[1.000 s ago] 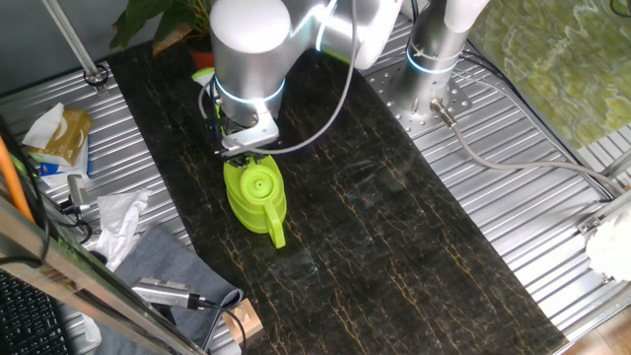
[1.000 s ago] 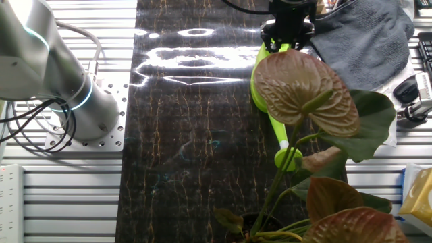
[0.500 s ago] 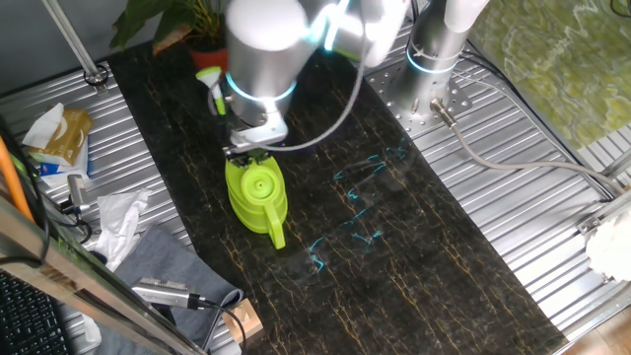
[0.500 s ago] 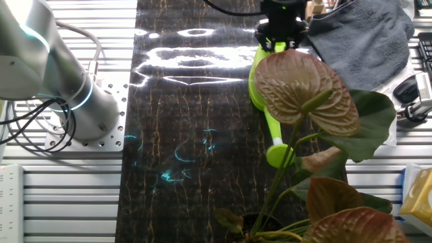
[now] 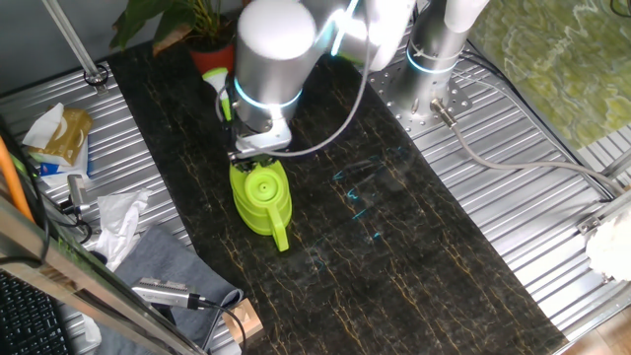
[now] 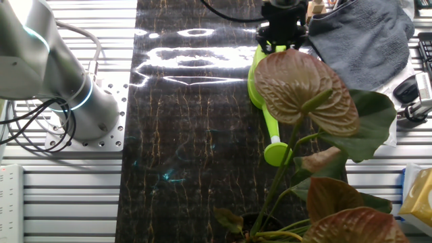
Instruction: Water the plant
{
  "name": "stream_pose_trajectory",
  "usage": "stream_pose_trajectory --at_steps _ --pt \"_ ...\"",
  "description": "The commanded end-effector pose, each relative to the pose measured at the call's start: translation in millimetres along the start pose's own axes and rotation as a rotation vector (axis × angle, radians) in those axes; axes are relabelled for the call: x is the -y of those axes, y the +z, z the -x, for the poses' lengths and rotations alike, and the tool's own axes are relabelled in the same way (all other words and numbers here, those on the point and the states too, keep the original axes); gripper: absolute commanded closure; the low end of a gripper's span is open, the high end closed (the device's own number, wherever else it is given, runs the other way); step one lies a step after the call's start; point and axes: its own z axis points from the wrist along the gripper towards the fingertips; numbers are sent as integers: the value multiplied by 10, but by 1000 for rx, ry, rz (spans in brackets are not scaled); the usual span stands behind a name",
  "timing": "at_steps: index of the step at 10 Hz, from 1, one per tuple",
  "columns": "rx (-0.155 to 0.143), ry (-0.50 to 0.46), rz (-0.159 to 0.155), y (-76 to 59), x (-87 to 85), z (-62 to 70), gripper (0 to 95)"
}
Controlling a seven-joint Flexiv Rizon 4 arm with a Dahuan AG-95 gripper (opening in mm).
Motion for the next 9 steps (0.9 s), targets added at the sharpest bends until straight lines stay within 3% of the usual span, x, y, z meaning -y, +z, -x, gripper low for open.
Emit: stream_pose_trajectory --at_steps 1,6,7,9 --pt "1 5 -3 -4 7 -4 570" --pt "3 4 -1 -56 13 0 570" --pt "4 4 -1 -86 16 2 380" --pt "4 8 1 -160 23 3 380"
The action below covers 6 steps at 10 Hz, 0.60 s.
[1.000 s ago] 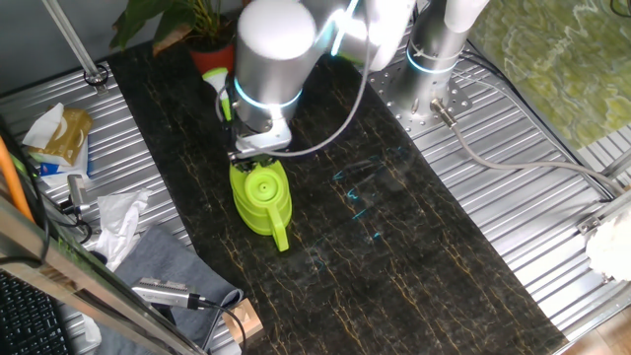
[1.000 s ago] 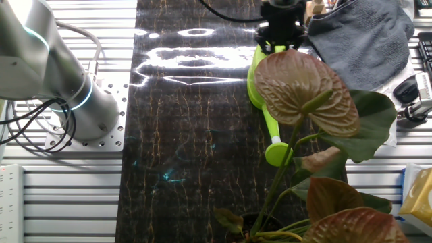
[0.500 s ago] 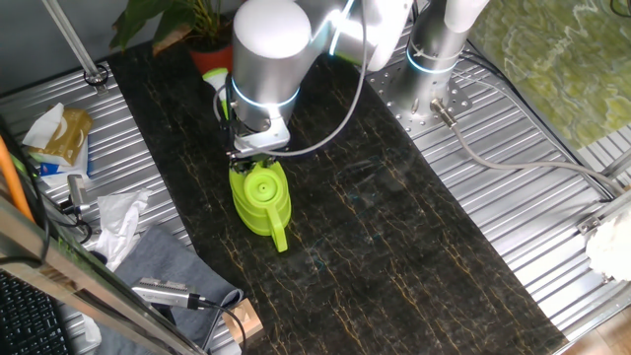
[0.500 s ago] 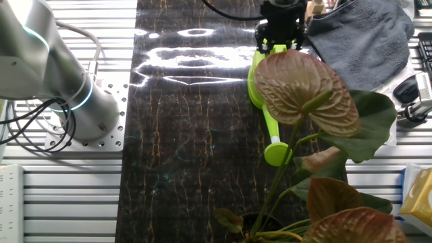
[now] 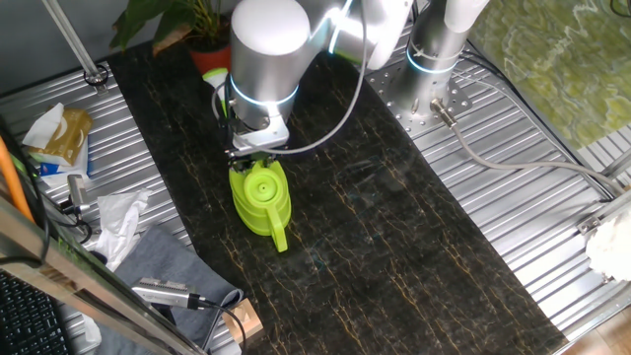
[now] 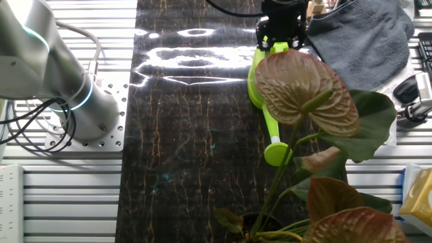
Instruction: Water the plant
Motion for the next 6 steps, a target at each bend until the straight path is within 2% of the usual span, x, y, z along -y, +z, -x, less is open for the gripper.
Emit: stream_pose_trajectory --at_steps 1,3,6 --pt "-1 3 3 -65 5 4 380" --pt "-5 11 5 -171 11 5 380" --pt "-18 87 4 -435 10 -4 950"
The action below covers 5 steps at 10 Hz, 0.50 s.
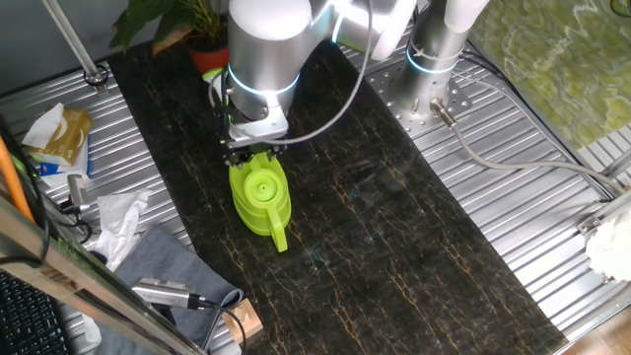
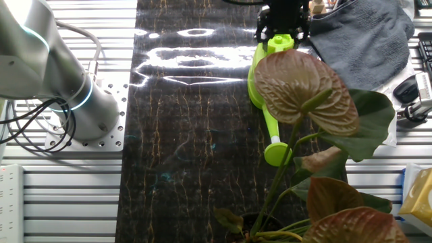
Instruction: Water the plant
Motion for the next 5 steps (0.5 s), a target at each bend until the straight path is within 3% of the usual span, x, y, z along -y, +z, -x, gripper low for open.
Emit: stream_pose_trajectory --at_steps 1,5 --pt "4 62 5 -210 7 -31 950" --pt "26 179 21 -410 6 -86 950"
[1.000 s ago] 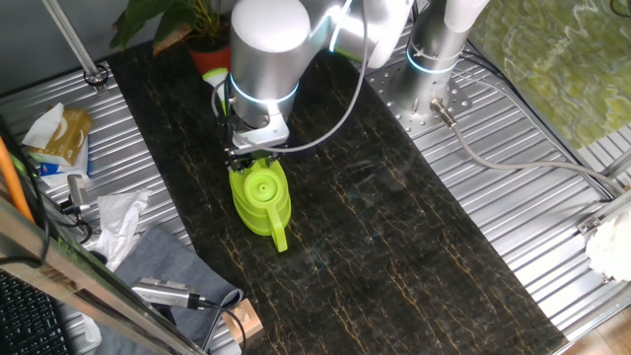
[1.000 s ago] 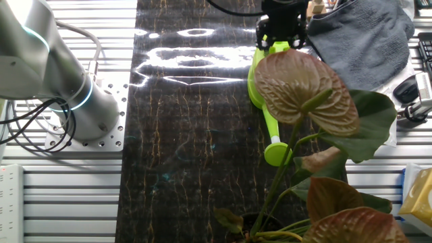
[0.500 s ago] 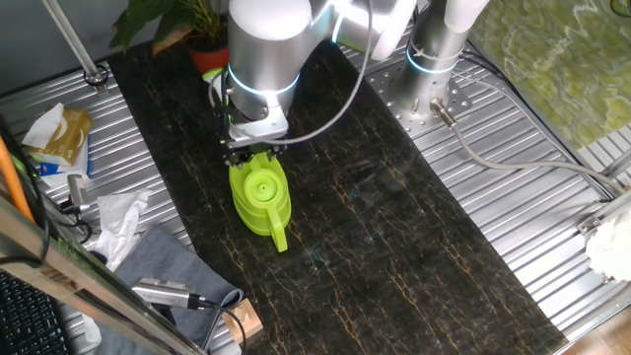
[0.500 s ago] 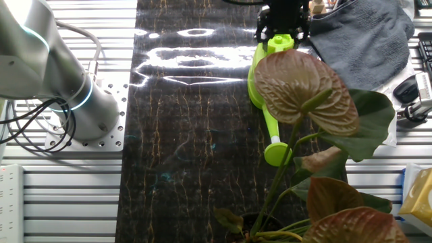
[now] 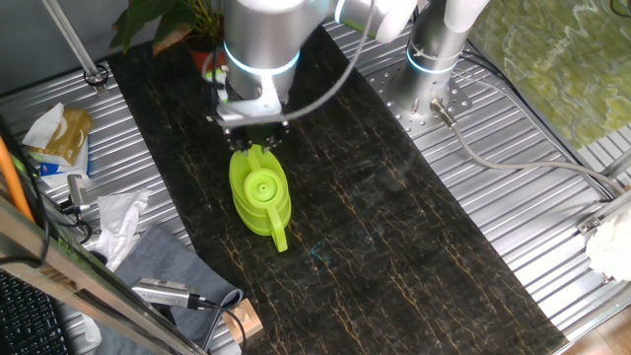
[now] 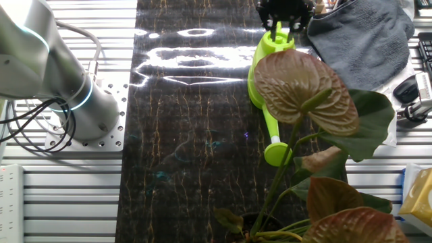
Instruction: Water the plant
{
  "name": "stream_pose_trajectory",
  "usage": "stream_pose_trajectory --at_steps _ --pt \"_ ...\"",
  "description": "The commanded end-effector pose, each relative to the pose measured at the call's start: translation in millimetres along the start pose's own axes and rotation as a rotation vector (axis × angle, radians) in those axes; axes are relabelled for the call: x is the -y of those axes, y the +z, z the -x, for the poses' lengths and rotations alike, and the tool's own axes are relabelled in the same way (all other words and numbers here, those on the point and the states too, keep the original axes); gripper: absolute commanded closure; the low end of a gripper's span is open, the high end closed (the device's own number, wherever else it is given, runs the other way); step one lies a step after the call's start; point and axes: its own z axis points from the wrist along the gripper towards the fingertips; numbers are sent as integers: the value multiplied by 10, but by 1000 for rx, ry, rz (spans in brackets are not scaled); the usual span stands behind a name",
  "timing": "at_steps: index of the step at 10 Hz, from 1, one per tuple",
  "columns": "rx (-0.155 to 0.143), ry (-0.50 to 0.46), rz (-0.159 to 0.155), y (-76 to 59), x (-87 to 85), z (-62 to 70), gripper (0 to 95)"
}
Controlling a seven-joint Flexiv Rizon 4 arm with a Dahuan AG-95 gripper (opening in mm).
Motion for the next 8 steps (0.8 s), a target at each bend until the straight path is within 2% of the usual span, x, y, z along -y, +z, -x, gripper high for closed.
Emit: stream_pose_trajectory --at_steps 1,4,8 --pt "9 71 3 -60 -12 4 950" --pt "6 44 -2 -59 -20 13 950" --pt "15 96 -3 -60 -20 13 950"
